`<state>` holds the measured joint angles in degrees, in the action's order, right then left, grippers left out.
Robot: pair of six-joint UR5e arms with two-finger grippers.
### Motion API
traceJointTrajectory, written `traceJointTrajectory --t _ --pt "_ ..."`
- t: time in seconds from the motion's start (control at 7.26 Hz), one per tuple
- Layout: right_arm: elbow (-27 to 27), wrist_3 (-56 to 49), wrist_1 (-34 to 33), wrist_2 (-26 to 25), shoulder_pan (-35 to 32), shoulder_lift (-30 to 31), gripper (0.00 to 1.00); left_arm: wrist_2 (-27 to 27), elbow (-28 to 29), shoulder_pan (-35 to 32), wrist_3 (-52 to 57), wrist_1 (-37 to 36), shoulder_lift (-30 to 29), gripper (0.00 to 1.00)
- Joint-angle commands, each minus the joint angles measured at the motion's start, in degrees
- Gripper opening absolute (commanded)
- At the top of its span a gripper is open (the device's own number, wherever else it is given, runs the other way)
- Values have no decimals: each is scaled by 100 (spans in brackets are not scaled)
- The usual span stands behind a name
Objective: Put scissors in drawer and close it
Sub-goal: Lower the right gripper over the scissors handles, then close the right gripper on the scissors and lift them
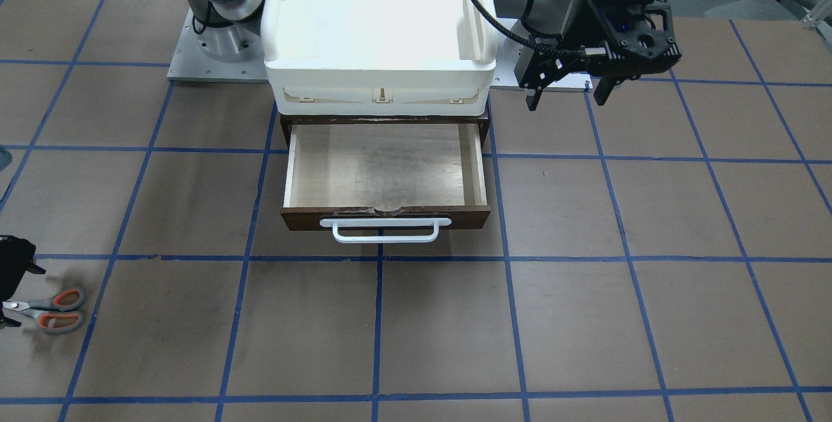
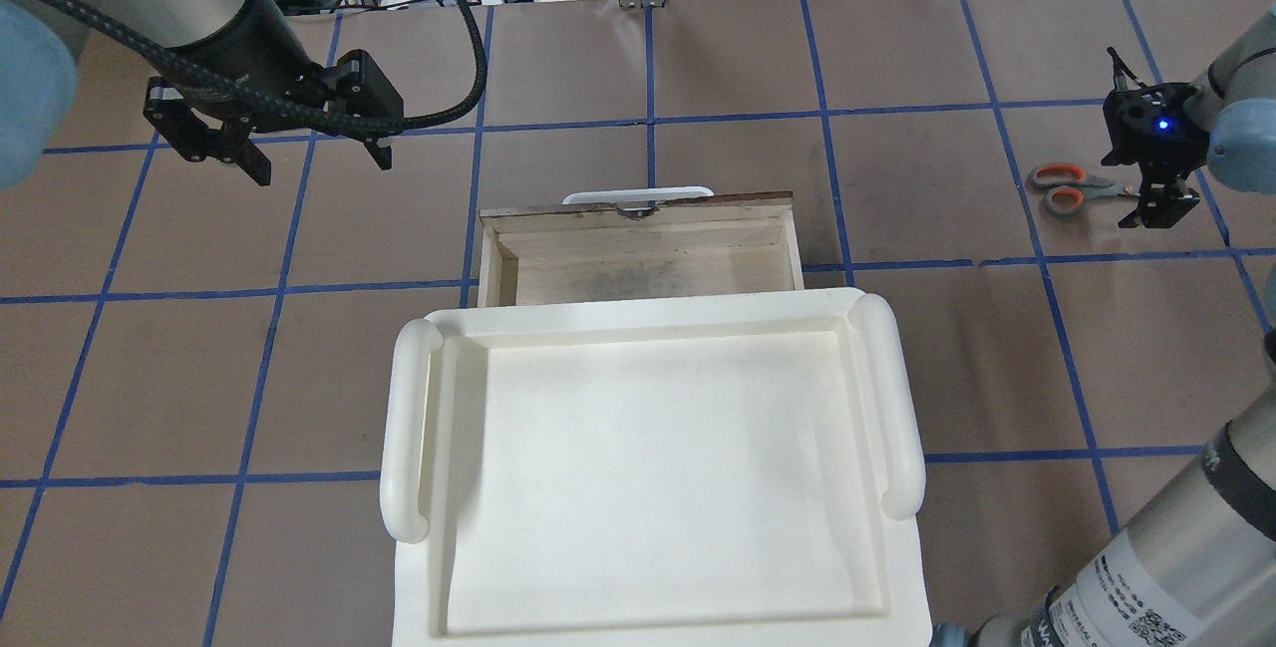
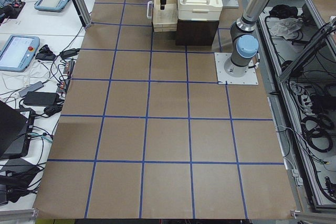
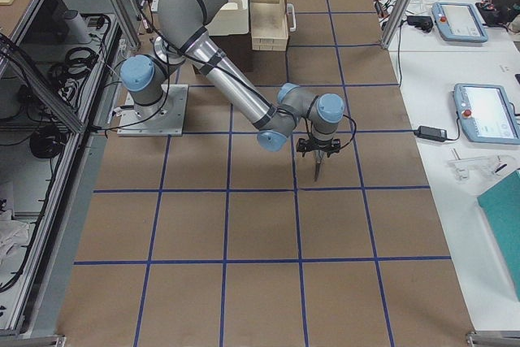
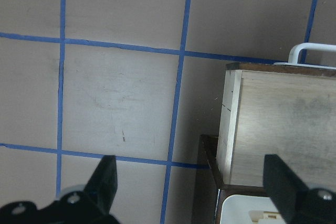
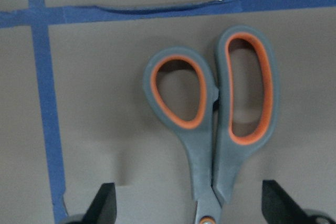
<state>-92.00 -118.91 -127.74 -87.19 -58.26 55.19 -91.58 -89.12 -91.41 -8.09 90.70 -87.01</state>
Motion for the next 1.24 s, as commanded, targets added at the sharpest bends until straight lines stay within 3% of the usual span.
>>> traceJointTrajectory --t 0.0,0.28,0.41,0.55,0.69,1.1 --pt "7 -18 -23 0 -10 -113 96 0 0 0 0 0 0 100" --pt "7 -9 -23 -9 -10 -114 89 -9 0 0 0 9 0 100" --pt "16 -9 -23 -52 -18 -105 67 -9 0 0 0 0 0 100" --pt "25 -9 -23 -88 -36 -96 17 -9 0 0 0 0 0 100" --pt "155 -27 29 -184 -106 -96 0 -9 0 0 0 9 0 100" --pt "236 -18 231 -396 -194 52 0 0 0 0 0 9 0 100"
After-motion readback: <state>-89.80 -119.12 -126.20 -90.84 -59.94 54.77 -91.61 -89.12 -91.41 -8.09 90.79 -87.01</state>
